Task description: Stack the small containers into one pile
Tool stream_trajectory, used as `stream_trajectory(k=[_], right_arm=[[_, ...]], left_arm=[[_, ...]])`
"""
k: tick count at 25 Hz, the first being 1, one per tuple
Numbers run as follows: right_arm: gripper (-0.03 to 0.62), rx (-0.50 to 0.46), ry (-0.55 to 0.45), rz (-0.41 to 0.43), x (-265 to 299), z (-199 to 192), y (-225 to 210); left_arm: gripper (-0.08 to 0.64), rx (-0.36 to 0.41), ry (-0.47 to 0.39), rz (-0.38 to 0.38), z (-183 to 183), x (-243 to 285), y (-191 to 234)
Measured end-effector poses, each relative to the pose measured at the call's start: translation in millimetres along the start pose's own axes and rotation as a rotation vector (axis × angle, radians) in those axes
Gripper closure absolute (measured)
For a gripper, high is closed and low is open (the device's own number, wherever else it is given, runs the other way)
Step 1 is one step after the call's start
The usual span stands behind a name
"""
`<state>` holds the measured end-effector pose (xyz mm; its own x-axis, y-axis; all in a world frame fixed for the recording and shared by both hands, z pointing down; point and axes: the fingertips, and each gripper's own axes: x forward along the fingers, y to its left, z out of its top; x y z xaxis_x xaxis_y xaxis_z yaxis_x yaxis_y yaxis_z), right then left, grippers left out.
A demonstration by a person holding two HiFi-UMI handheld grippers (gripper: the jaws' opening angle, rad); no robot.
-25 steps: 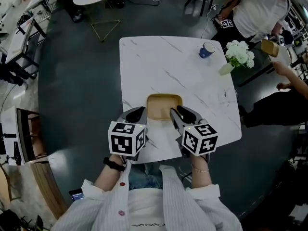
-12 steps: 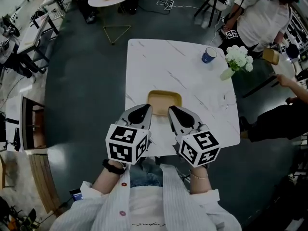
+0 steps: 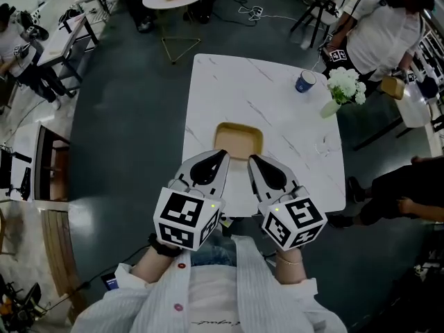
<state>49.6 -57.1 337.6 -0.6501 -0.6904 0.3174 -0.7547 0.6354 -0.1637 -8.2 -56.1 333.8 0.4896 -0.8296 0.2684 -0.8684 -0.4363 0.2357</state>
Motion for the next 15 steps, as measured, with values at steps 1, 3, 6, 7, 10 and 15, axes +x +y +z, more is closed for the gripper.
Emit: stream_trajectory(k=[1, 3, 6, 7, 10, 15], right_arm=[[0.581, -0.002, -0.004, 0.003, -3.1, -0.2, 1.0], [0.581, -0.008, -0.012, 0.007, -8.5, -0.3, 2.5], [0.581, -0.010, -0.019, 0.011, -14.0, -0.3, 2.3], [0.581, -0.007, -0.021, 0.012, -15.4, -0.3, 1.7], [0.581, -0.005, -0.024, 0.017, -18.2, 0.3, -0.7], [0.581, -0.014, -0.024, 0.024, -19.3, 0.3, -1.1]], left_arm=[[0.543, 0.003, -0.005, 0.000, 0.2, -2.1, -3.2], [0.543, 0.016, -0.013, 0.000, 0.4, -5.0, -9.3], [0.543, 0.034, -0.022, -0.001, 1.4, -6.6, -17.6], [0.543, 0.037, -0.024, -0.001, 2.0, -6.5, -19.9], [0.543, 0.042, -0.033, 0.002, 4.2, -6.2, -24.9], [0.543, 0.042, -0.035, 0.008, 3.4, -6.5, -27.5]])
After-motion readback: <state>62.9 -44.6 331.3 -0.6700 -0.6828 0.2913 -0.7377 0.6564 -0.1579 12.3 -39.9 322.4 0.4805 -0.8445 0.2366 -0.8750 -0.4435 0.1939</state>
